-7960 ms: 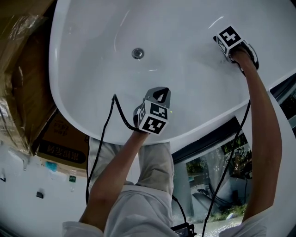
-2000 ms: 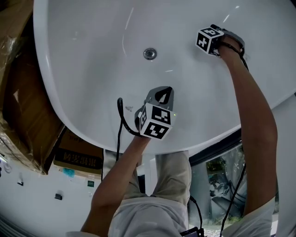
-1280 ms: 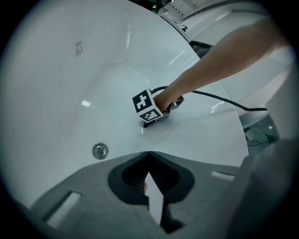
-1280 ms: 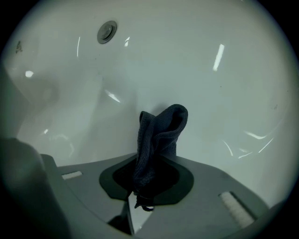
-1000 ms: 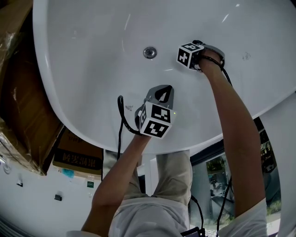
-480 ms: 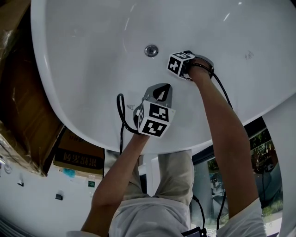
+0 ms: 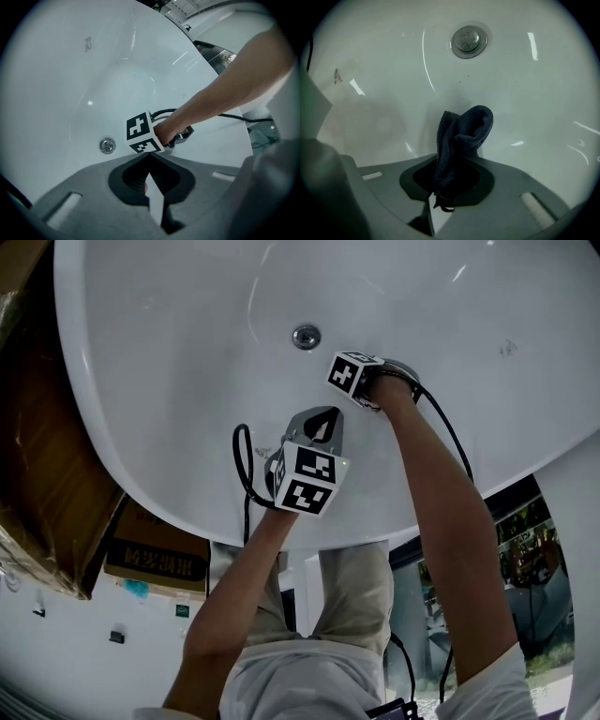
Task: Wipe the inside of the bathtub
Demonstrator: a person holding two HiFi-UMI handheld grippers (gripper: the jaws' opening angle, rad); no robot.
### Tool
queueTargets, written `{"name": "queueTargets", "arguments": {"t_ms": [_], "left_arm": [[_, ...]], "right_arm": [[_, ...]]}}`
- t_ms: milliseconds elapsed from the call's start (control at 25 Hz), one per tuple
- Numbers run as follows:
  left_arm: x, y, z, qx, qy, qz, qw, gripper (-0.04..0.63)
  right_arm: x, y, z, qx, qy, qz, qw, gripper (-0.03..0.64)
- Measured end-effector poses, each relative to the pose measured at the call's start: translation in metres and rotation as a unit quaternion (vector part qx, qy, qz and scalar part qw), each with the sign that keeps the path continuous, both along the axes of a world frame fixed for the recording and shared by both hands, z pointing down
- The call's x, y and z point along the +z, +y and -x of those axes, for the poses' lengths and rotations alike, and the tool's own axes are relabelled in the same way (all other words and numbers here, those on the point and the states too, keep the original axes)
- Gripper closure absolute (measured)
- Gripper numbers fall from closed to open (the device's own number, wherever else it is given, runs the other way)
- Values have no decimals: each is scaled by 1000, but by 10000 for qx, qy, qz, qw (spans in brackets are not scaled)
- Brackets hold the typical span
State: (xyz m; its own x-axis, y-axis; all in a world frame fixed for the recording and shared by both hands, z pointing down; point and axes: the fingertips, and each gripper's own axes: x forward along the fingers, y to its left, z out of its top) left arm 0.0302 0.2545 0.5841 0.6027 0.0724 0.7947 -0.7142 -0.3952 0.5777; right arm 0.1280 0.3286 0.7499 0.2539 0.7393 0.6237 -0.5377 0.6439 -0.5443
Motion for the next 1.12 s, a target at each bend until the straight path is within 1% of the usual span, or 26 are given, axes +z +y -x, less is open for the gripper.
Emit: {"name": "queueTargets", "arguments": {"t_ms": [80,160,240,360,480,640,920,1000,1120], "left_arm": [[1,2,1,-9,-5,10,10000,597],[-1,3,2,-10,-1,19,10000,597],[-2,4,3,-17,-7,19,10000,597],[-3,0,7,-52,-36,-11,10000,597],[-7,-6,11,-49,-50,-69,10000,597],[-18,-6,14,71,-23,-115,9999,597],[-43,-11,36,155,-187,-199,9995,597],[-53,-11,37,184,-172,-216,9994,597],[-64,-14,39,246,-139,-277,9992,597]], "right_arm": [[2,7,8,232,-142,106,9996,549],[-10,15,14,432,-143,349,9984,549],[-25,24,17,548,-118,649,9963,549],[-37,30,28,649,-343,906,9932,549],[-51,37,36,840,-494,1172,9883,549],[-78,51,47,1143,-711,1602,9779,549],[-127,72,57,1366,-945,1925,9671,549],[-142,80,58,1425,-988,2006,9642,549],[-157,86,63,1498,-1050,2000,9626,549]]}}
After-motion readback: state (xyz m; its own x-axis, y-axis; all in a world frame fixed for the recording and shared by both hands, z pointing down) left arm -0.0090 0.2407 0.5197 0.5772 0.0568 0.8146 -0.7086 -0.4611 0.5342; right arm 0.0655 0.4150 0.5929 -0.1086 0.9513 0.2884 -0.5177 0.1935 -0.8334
